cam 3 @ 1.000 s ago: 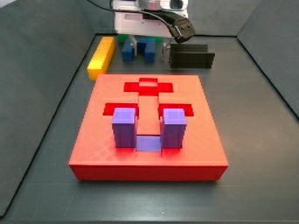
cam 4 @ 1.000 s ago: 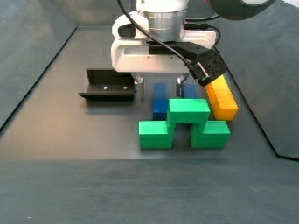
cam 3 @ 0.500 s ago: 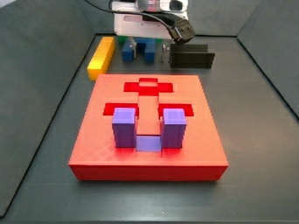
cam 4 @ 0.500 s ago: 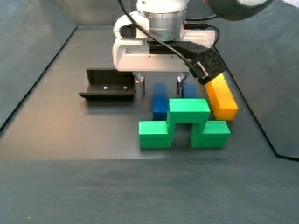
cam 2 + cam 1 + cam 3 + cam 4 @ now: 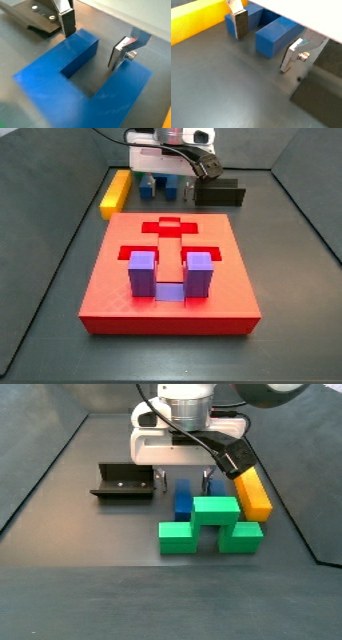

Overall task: Pick up the blue object. Move up. Place the blue object on the fixture. Regrasp the blue object. Move to above the board. Insert the blue object.
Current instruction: Pick up the blue object.

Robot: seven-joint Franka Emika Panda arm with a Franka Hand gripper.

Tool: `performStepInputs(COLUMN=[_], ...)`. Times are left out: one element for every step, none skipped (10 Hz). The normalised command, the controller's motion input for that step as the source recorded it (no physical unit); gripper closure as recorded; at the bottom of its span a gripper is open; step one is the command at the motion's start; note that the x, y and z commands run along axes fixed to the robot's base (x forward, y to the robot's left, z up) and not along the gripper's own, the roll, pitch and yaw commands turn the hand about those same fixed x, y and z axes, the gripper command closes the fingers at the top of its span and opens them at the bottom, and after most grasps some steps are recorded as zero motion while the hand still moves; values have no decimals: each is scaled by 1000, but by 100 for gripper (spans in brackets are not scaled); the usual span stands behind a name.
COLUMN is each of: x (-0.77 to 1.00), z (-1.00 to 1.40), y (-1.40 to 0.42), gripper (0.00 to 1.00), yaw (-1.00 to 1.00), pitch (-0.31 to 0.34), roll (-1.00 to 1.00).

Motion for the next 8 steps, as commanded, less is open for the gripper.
performStepInputs(x=[-37,0,-74,-57,-49,0,0,0], z=[69,-17,-180,-83,-11,0,0,0], y=[257,0,-9,-69,-146,0,0,0], gripper=[0,0,0,0,0,100,100,100], yaw=[-80,0,0,0,0,0,0,0], pitch=[0,0,0,0,0,0,0,0], roll=[-107,0,-26,0,77,0,0,0])
